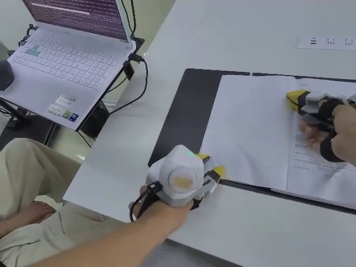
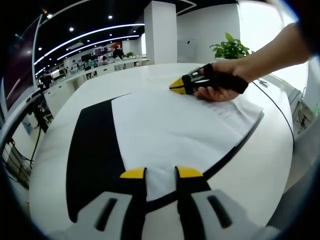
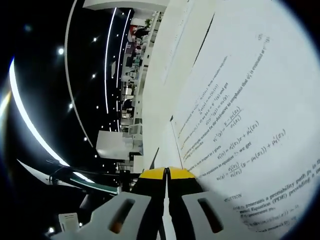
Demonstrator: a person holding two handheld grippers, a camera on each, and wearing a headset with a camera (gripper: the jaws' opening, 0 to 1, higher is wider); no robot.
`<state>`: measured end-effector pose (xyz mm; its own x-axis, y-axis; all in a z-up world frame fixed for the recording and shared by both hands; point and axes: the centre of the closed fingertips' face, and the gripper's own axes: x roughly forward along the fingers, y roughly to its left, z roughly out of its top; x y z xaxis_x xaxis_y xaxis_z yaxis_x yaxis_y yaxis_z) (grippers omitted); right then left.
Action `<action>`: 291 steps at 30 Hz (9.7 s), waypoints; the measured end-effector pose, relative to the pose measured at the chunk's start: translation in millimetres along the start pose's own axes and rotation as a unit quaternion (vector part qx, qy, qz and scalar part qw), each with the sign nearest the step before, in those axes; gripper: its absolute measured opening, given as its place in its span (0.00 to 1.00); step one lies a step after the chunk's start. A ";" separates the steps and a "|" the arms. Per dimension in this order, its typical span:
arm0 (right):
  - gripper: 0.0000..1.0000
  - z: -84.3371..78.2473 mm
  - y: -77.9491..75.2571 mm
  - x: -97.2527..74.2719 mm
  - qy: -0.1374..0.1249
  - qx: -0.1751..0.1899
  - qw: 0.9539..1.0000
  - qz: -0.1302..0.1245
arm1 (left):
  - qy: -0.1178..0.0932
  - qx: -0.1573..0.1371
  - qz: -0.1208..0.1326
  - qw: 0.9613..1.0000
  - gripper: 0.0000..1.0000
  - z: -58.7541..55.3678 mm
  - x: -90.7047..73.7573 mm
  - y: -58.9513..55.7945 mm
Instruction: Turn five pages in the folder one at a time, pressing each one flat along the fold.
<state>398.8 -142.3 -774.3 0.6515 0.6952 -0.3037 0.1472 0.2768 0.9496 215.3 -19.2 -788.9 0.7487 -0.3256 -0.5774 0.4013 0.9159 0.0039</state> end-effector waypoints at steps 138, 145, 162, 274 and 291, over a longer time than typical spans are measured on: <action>0.97 -67.2 25.0 -342.9 -0.095 -0.445 0.887 -0.078 | -0.038 0.019 -0.079 0.996 0.94 88.9 -71.0 -109.5; 0.96 -68.6 17.9 -346.7 -0.097 -0.437 0.890 -0.080 | -0.029 0.033 -0.101 0.994 0.92 91.3 -43.1 -137.4; 0.92 -66.2 10.3 -350.4 -0.120 -0.417 0.897 -0.084 | -0.019 0.046 -0.130 0.990 0.81 98.7 33.6 -189.5; 0.00 -34.1 31.7 -255.7 -0.072 -0.303 0.950 -0.011 | -0.045 -0.039 -0.126 0.990 0.26 87.3 26.6 -152.1; 0.00 -131.3 122.9 -177.1 0.007 -0.352 0.932 0.087 | -0.102 -0.036 -0.062 0.992 0.43 105.7 -85.9 -56.1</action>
<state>203.8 -144.4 -614.0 0.6094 0.7773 -0.1564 -0.4876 0.5229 0.6992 184.2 -67.4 -653.2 0.7895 -0.4711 -0.3933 0.4639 0.8777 -0.1201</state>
